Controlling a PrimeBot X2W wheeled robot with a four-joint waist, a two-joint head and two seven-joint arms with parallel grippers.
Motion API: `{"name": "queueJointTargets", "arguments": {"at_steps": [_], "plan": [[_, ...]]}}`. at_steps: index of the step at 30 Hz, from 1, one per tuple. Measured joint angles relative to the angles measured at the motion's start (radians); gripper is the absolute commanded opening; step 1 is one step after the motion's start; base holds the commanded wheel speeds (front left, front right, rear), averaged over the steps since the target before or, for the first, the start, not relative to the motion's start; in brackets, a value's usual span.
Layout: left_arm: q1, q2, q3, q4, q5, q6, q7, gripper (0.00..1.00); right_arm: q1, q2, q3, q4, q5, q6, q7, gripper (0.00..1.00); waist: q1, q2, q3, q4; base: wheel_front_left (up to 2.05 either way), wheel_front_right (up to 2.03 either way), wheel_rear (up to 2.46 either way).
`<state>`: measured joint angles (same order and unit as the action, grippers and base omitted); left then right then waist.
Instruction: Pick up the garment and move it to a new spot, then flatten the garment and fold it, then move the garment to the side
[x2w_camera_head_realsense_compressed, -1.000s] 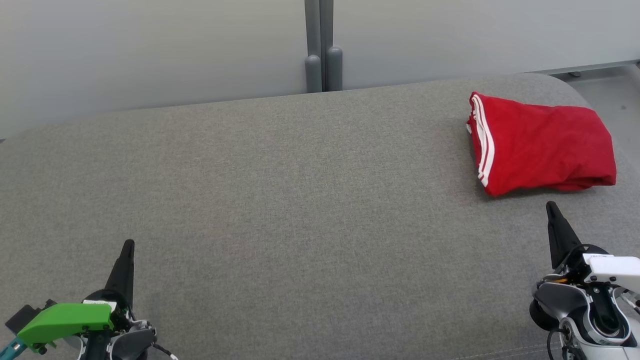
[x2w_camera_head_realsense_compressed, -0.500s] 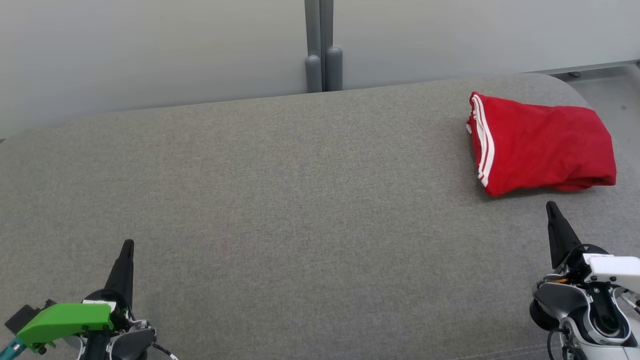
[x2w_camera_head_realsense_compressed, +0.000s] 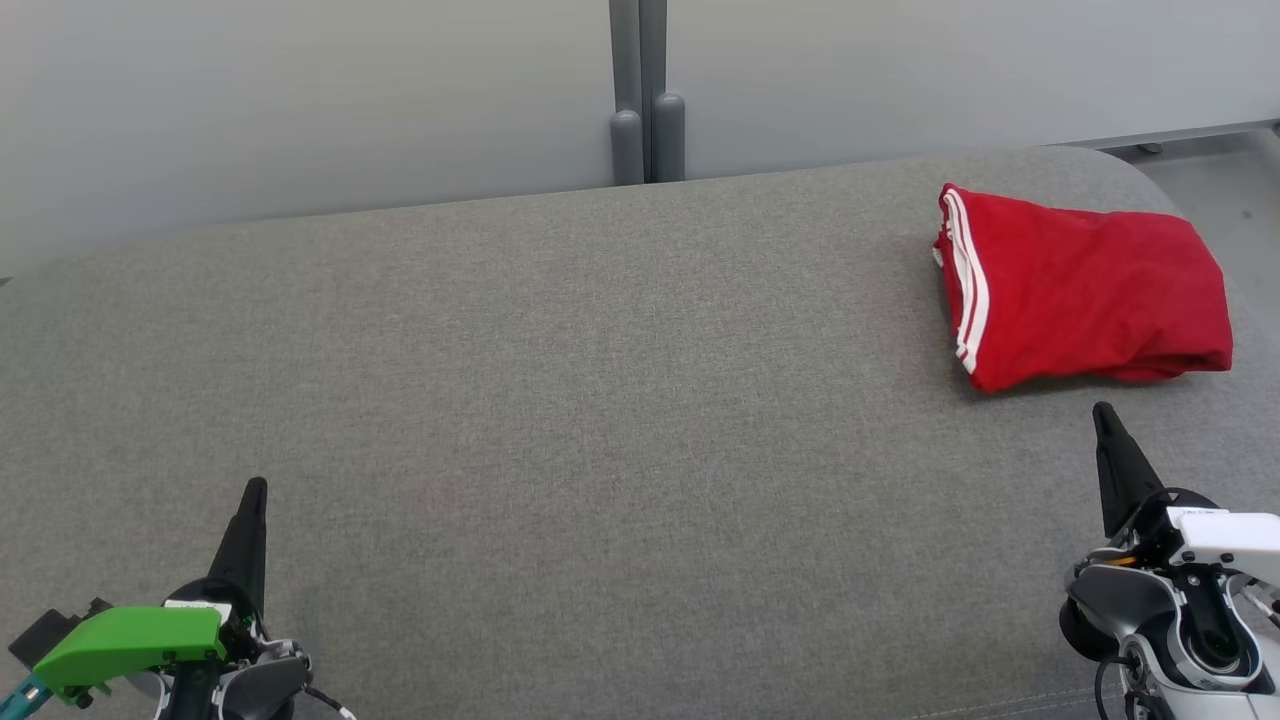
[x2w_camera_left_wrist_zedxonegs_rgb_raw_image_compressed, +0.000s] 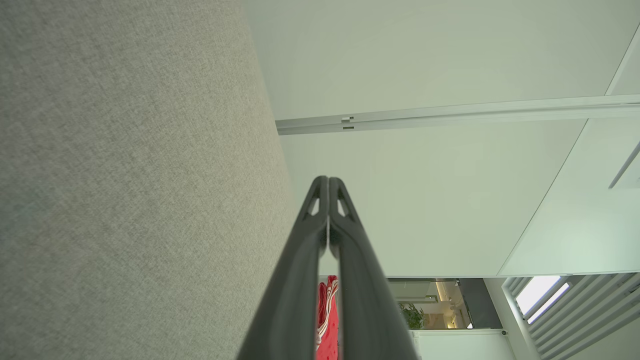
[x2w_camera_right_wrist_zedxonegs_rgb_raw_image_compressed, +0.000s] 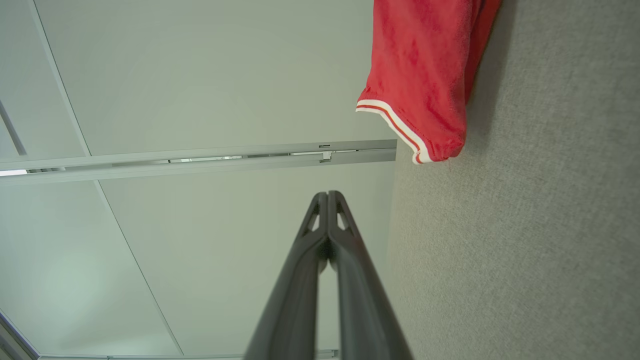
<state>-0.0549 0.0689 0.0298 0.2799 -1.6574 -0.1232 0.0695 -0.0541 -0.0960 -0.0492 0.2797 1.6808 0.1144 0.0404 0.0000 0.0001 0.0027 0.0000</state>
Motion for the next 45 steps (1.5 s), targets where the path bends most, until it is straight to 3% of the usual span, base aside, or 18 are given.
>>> {"name": "queueJointTargets", "arguments": {"at_steps": [45], "plan": [[0.000, -0.001, 0.002, -0.002, 0.000, 0.000, 0.000, 0.00, 0.000, 0.002, -0.006, -0.002, -0.001, 0.000, 0.006, 0.00, 0.0000, 0.0000, 0.000, 0.000, 0.00, 0.00, 0.00]]}}
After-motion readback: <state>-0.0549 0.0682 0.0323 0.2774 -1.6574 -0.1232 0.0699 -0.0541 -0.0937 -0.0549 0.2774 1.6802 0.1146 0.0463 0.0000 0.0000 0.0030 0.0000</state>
